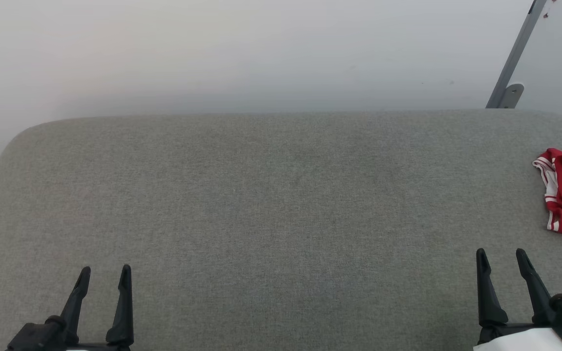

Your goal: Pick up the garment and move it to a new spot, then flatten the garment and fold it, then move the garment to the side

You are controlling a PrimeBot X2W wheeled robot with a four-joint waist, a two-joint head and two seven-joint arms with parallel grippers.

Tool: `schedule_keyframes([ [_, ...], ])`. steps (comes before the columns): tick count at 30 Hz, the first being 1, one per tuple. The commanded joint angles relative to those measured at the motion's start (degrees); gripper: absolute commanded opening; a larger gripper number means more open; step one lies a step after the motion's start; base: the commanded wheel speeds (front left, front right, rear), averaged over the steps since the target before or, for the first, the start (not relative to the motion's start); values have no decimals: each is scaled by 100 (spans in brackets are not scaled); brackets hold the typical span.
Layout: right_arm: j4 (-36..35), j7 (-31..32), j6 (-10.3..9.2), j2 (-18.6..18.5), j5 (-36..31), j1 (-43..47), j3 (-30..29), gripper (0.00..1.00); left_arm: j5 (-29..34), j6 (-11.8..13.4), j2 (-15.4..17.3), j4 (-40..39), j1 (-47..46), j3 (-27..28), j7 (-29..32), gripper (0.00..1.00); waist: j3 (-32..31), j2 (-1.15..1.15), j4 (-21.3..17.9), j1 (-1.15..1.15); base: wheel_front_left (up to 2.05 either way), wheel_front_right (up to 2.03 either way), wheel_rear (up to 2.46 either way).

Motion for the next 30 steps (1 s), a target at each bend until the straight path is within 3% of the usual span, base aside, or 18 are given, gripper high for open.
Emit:
schedule_keyframes([
  [1, -6, -21, -6, 16, -10, 2, 13, 100, 25, -18, 21, 5, -70, -13, -25, 100, -2, 0, 11, 0, 0, 0, 0],
  [18, 10, -21, -6, 66, -90, -37, 116, 100, 2, -18, -21, -94, -129, 21, -25, 100, 21, 0, 49, 0, 0, 0, 0],
  [19, 36, 0, 0, 55, -59, -6, 127, 0, -7, 1, -21, -58, -45, 4, 2, 0, 22, 0, 50, 0, 0, 0, 0],
  [23, 212, 33, 0, 71, 48, 34, 144, 0, -105, 2, -114, 122, 16, -38, 32, 0, 23, 0, 49, 0, 0, 0, 0],
  [30, 274, 238, 0, 75, 835, -100, 123, 0, -863, 4, -154, 209, -133, -10, 214, 0, 29, 0, 43, 0, 0, 0, 0],
])
